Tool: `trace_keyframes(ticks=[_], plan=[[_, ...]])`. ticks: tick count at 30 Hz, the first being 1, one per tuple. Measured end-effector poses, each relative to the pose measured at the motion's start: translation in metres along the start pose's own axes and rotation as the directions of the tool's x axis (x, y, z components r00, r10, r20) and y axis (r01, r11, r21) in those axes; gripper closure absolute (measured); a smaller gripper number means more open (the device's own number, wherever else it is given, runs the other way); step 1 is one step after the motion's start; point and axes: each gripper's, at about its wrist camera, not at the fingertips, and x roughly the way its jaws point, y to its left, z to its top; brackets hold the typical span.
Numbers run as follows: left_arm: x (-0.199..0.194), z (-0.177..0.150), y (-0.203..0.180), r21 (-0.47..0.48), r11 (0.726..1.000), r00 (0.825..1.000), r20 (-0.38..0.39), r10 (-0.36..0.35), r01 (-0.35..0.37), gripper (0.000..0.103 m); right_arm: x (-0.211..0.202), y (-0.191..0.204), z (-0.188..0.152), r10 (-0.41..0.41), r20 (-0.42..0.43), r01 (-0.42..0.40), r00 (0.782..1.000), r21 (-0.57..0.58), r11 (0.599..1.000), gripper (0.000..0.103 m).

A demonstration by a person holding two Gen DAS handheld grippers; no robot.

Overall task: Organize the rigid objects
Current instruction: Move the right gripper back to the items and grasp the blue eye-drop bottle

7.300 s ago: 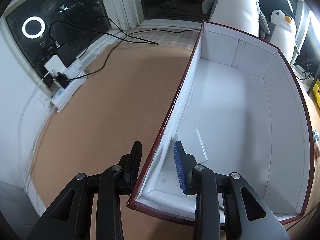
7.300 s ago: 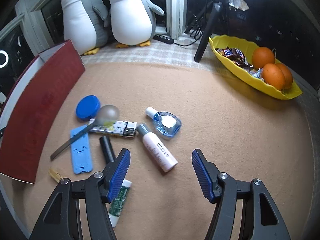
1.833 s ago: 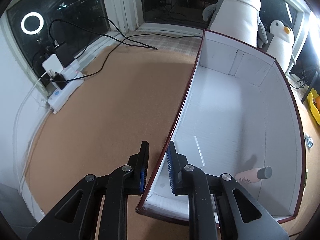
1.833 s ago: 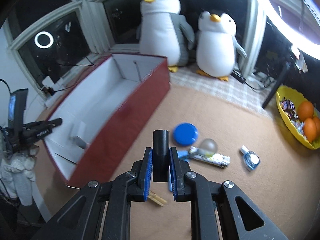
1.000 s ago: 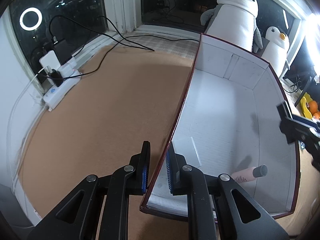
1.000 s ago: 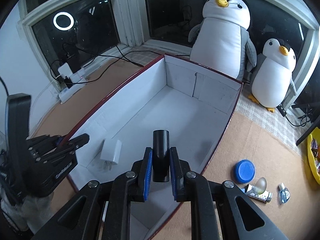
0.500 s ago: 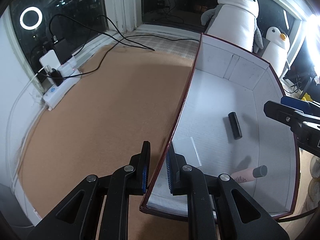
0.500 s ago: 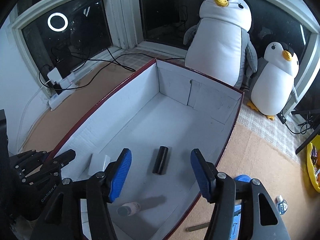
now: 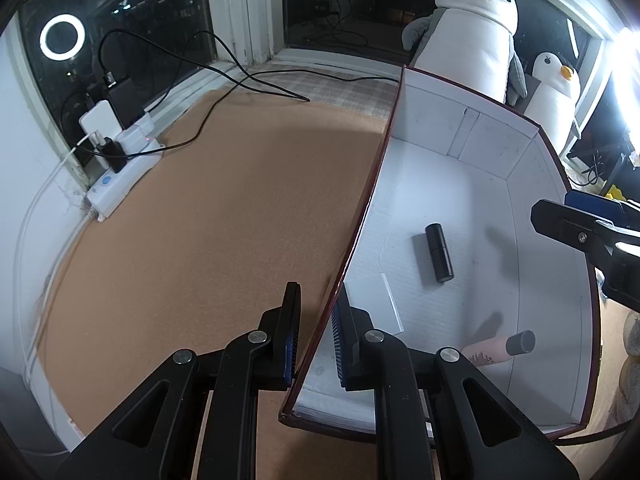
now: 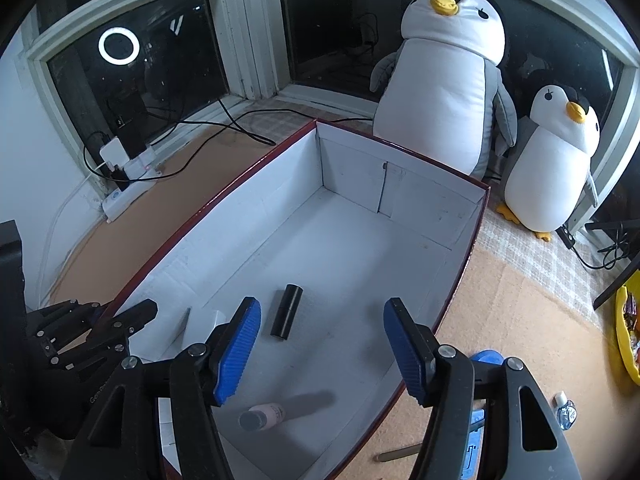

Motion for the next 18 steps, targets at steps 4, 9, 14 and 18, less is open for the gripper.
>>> trace_keyframes(ticks=[4,9,14,18], plan=[[0.000,0.000,0.000,0.000,1.000,1.000,0.000,0.001,-0.001,0.089,-0.001,0.001,0.000,0.001,0.003,-0.001,1.000,0.000,1.000,0.043],[0.000,0.000,0.000,-0.001,1.000,1.000,-0.001,0.001,-0.001,0.089,-0.004,0.000,-0.002,-0.001,0.008,0.001,1.000,-0.001,1.000,0.043],[0.000,0.000,-0.001,0.006,1.000,1.000,-0.008,0.005,-0.005,0.089,-0.011,-0.008,-0.007,0.009,0.015,-0.009,1.000,0.013,1.000,0.043],[0.001,0.000,-0.001,0.011,1.000,1.000,-0.016,0.013,-0.013,0.088,-0.022,-0.025,-0.016,0.006,0.022,-0.007,1.000,0.033,0.999,0.043]])
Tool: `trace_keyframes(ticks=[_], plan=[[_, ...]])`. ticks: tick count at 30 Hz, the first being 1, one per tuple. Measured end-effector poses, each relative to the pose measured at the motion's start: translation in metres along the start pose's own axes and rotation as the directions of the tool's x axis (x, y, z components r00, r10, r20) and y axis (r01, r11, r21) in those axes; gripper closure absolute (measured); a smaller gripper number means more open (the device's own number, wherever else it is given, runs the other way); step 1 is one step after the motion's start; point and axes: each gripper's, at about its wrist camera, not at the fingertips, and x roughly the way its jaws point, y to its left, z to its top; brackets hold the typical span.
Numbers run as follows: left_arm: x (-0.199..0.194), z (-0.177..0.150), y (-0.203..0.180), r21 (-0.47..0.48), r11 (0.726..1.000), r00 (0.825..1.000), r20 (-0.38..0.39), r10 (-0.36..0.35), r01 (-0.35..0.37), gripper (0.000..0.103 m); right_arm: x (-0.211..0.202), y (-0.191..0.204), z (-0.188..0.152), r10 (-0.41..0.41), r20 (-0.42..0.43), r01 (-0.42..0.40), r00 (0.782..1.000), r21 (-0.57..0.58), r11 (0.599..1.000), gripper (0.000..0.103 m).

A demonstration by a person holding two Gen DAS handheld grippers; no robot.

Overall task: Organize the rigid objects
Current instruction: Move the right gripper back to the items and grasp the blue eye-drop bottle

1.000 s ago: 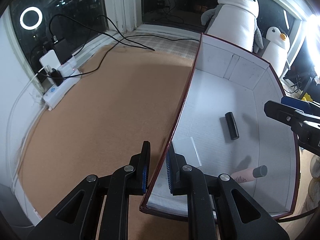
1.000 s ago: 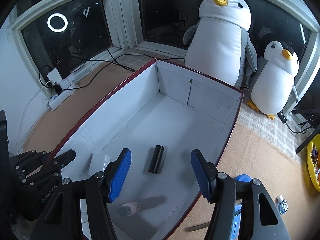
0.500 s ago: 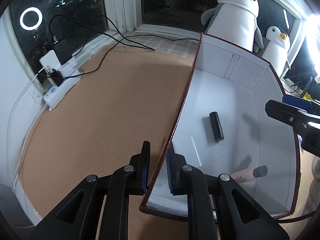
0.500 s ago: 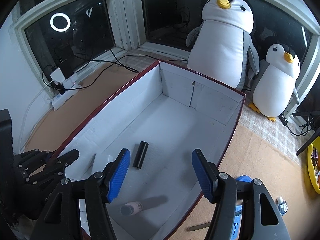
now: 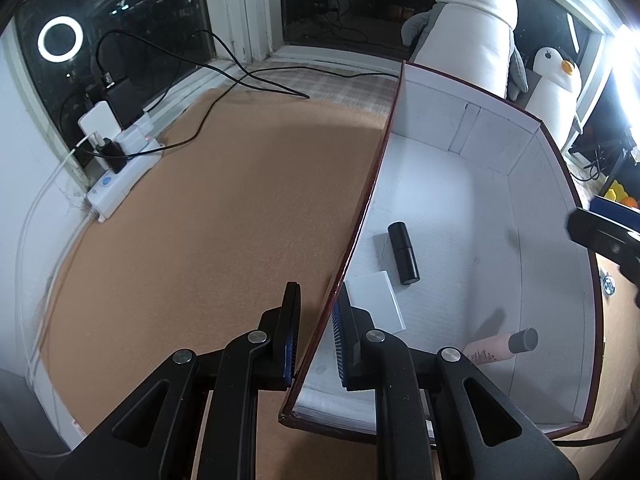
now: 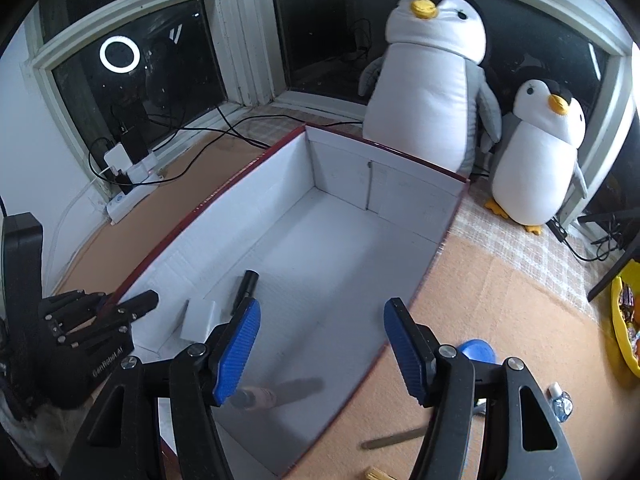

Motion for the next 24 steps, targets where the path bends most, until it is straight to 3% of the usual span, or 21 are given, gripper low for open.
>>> trace_keyframes(ticks=[9,24], plan=[[0.004,0.002,-0.002,0.012,1.000,1.000,-0.017,0.025,-0.025,0.086,-0.028,-0.078,-0.036,-0.046,0.006,0.045,0.999,0.138,0.989,0.042],[0.008,0.003,-0.013,0.047,0.995,0.994,-0.052,0.092,-0.089,0.086,-0.030,-0.217,-0.110,-0.193,-0.108,0.216,0.975,0.278,0.936,0.042]])
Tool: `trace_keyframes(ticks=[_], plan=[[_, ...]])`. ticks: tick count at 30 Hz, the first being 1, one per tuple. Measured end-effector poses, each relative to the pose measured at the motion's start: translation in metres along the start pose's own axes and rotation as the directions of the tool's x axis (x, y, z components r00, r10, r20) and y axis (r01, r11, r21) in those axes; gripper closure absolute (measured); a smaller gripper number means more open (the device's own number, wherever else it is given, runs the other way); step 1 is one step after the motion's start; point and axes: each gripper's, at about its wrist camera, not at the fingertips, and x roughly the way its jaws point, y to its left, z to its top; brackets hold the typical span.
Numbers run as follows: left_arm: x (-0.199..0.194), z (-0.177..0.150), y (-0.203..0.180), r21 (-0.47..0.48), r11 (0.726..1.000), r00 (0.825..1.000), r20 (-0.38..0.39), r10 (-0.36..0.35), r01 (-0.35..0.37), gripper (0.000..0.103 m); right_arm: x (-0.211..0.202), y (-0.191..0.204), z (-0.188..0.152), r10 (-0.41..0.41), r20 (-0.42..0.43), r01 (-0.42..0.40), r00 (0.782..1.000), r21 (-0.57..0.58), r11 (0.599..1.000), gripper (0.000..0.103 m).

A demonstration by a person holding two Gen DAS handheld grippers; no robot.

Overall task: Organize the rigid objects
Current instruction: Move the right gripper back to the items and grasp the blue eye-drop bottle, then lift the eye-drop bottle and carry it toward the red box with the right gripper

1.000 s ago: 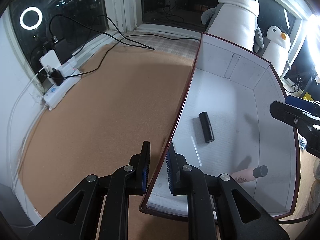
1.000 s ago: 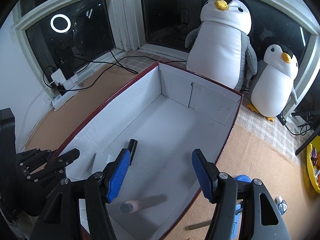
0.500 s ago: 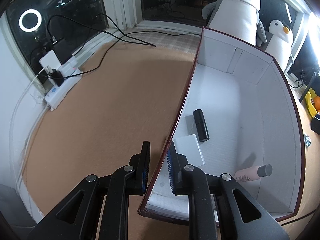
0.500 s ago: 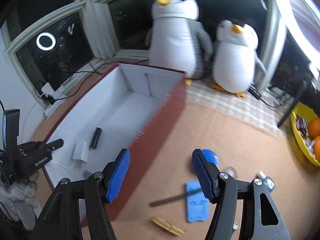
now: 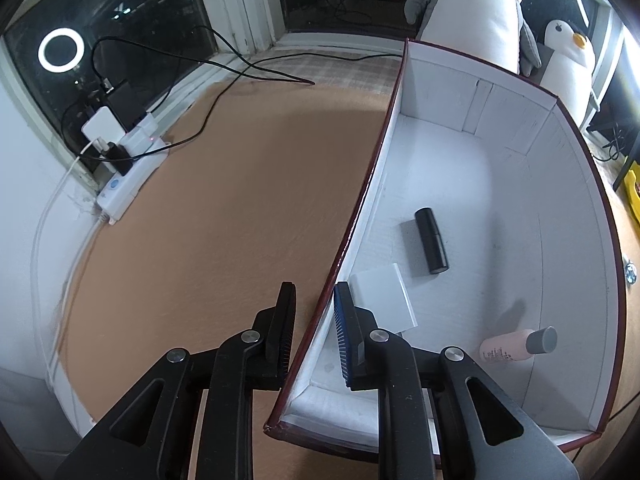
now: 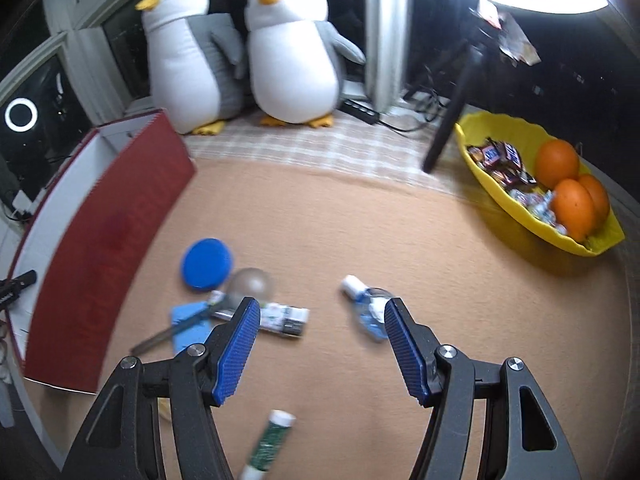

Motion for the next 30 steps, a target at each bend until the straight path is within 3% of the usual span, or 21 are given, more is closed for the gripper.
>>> trace_keyframes(ticks=[6,16,25,30], plan=[[0.001,0.000,-0.001,0.002,1.000,1.000,-0.009,0.019,-0.019,0.083,0.022,-0.014,-0.006,-0.027,-0.053,0.025,0.998,-0.042,0.999,0.043],[0.002,0.000,-0.002,0.001,0.999,0.999,-0.014,0.036,-0.036,0.081,0.049,-0.021,-0.003,-0.046,-0.104,0.035,0.994,-0.104,0.994,0.053],[0.003,0.000,-0.001,-0.004,0.999,0.999,-0.016,0.033,-0.033,0.081,0.062,-0.026,0.002,-0.017,-0.144,0.004,0.989,-0.088,0.996,0.069],[0.004,0.000,0.000,-0.008,1.000,1.000,-0.016,0.027,-0.027,0.081,0.060,-0.026,-0.001,-0.010,-0.151,-0.001,0.988,-0.072,0.997,0.069]])
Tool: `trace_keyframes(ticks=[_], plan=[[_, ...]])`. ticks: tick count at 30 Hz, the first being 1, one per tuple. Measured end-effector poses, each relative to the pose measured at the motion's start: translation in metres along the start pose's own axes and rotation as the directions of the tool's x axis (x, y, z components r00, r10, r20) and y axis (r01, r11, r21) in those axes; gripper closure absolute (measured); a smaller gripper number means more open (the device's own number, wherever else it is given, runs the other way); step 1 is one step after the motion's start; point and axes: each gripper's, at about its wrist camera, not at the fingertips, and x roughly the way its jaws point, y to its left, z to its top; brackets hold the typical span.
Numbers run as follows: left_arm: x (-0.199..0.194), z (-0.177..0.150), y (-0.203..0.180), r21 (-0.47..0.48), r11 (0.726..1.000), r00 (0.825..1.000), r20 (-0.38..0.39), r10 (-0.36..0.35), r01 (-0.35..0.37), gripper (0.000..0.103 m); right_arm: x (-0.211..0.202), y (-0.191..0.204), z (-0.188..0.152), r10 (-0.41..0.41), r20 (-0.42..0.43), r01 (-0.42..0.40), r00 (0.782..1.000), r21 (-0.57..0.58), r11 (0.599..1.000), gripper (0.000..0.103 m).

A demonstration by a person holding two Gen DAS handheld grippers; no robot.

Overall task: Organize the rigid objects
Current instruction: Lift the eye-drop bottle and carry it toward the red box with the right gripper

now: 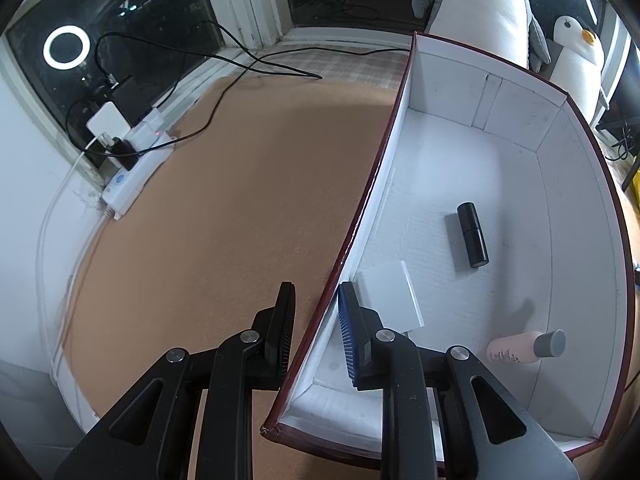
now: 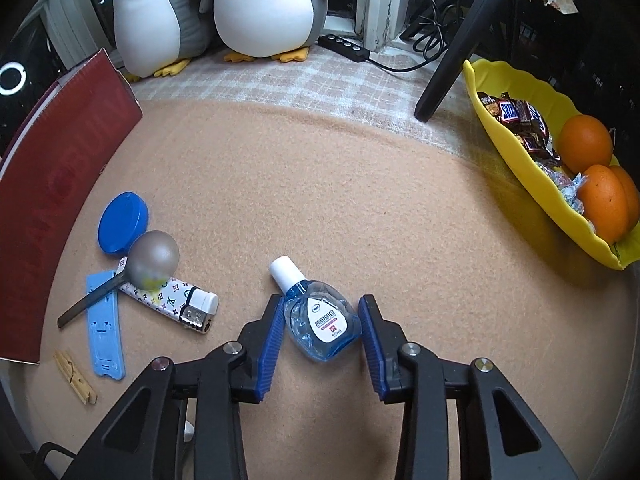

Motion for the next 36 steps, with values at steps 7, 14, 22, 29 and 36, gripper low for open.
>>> trace_keyframes(ticks=[7,14,22,29,36], plan=[[0.002,-0.002,0.004,-0.009,1.000,1.000,0.002,-0.017,0.017,0.081,-0.008,0.001,-0.007,-0.010,0.013,0.009,1.000,0.036,0.999,0.069],[0.002,-0.002,0.006,-0.014,0.999,0.999,0.008,-0.036,0.036,0.081,-0.042,0.014,-0.004,-0.003,0.075,-0.001,0.997,0.048,0.999,0.069],[0.004,-0.004,0.009,-0.020,0.997,0.998,0.014,-0.068,0.068,0.082,-0.096,0.076,0.022,0.079,0.171,-0.071,0.982,-0.049,0.996,0.069],[0.003,-0.005,0.011,-0.025,0.995,0.995,0.032,-0.097,0.098,0.085,-0.122,0.160,0.037,0.180,0.206,-0.143,0.962,-0.182,0.973,0.069],[0.001,-0.006,0.012,-0.026,0.993,0.992,0.042,-0.118,0.119,0.087,-0.121,0.225,0.048,0.237,0.200,-0.179,0.951,-0.274,0.945,0.069]])
